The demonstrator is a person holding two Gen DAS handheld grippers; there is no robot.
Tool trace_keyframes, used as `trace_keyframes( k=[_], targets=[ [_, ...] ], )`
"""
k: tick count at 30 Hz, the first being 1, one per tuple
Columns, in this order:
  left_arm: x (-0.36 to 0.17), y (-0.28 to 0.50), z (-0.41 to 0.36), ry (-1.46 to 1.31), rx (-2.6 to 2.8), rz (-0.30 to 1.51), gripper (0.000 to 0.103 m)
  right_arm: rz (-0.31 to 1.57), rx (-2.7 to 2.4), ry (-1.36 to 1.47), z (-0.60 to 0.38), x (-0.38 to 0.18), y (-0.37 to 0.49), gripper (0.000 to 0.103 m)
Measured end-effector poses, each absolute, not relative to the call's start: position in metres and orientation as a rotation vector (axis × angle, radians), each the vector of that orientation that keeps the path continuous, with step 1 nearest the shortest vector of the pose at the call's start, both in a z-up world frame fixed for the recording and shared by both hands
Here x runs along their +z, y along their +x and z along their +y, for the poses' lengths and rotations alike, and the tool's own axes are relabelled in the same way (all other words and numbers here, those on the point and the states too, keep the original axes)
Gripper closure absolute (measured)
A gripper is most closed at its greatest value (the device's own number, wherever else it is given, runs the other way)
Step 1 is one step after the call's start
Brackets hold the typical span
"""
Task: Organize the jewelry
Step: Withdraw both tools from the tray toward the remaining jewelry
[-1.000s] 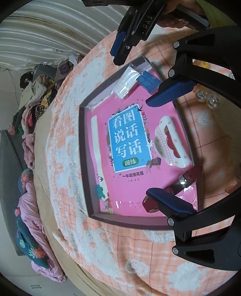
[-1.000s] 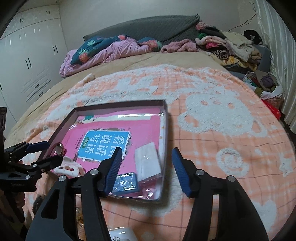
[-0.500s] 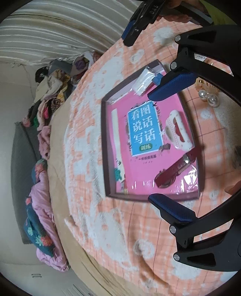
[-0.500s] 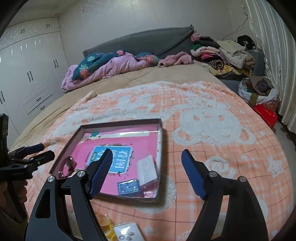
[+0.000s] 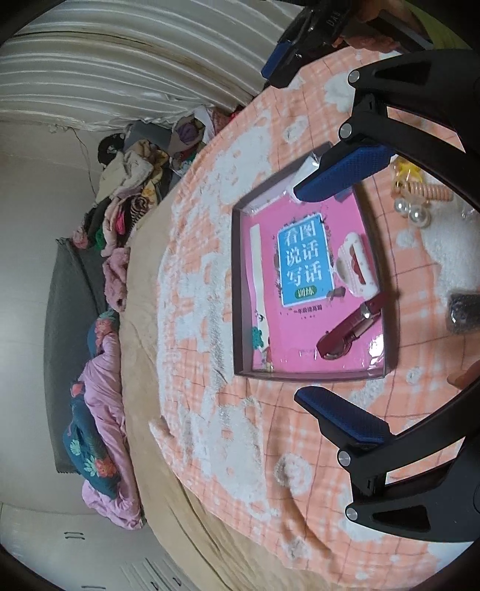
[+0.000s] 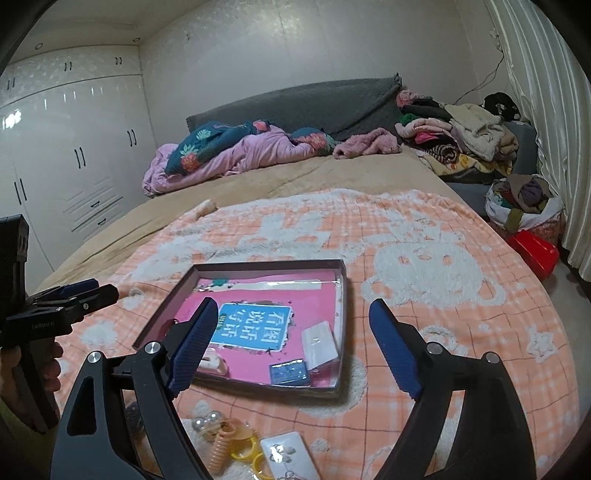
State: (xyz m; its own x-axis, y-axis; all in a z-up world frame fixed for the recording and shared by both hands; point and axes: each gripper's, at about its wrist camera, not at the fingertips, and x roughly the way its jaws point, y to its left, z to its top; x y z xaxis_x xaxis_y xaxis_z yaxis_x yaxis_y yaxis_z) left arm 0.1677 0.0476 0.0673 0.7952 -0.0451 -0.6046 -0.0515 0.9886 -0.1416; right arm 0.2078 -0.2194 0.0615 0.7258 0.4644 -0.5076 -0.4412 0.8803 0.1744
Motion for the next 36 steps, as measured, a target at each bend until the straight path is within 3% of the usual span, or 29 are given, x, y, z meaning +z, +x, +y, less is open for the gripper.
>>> trace_keyframes(
  k=[36],
  targets=[
    [0.063, 0.098, 0.022, -0.149, -0.044, 0.684, 0.010, 0.606, 0.548, 0.022, -0.234, 0.070, 0.137, 0.019]
  ],
)
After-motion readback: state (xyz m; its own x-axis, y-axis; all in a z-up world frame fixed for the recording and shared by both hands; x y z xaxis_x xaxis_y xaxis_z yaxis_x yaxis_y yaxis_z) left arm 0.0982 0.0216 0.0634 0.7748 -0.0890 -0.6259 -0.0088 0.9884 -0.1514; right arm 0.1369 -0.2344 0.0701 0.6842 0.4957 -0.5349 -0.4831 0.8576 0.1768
